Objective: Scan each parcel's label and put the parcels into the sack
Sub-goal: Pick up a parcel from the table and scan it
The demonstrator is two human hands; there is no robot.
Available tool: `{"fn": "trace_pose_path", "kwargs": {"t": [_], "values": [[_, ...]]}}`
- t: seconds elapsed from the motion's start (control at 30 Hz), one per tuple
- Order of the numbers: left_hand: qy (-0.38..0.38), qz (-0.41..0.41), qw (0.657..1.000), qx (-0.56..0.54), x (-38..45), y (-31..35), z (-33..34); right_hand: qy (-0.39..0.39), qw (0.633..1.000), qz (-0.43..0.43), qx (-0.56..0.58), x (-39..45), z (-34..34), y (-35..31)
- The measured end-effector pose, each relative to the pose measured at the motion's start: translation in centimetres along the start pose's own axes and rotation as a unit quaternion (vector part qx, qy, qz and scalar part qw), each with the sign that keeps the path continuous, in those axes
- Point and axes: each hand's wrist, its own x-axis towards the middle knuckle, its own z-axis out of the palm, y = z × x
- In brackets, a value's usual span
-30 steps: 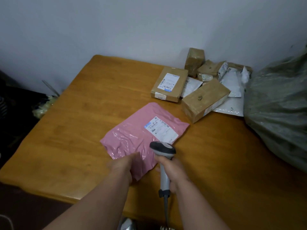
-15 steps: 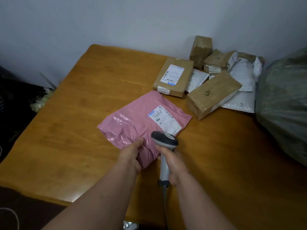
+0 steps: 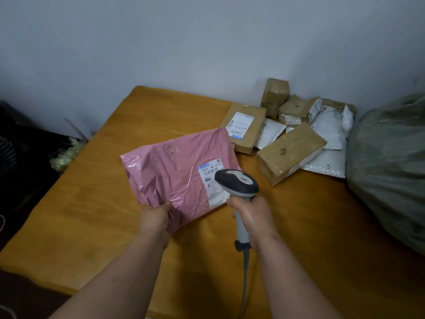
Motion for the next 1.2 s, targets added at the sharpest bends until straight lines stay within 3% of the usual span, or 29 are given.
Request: {"fn": "trace_pose_path", "kwargs": {"t": [0.13,0.33,0.53,0.77,1.2], "values": [[0.008,0.019,1.000,-0.018,-0.4,1.0,-0.5,-0.012,0.998,-0.041,-0.048,-0.7,-0.9,-1.4],[-0.021,-0.027,0.998,-0.050,-0.9,1.6,-0.9,-0.042,0.990,-0.110,-0.078,-2.2,-2.2,-2.3],[-0.038,0.021,0.999,-0.018,-2.5,2.3,-1.1,-0.048,0.980,-0.159,-0.114,-3.4,-2.9,-2.6],[-0.058,-0.073,0.990,-0.108,-3.6,2.4,-0.9,-0.036,0.978,-0.169,-0.117,-4.5,-3.6,-2.7],[-0.046,-0.031,0.993,-0.101,-5.4,1.6,-0.6,-0.042,0.978,-0.167,-0.120,-5.5,-5.0,-2.7]]}}
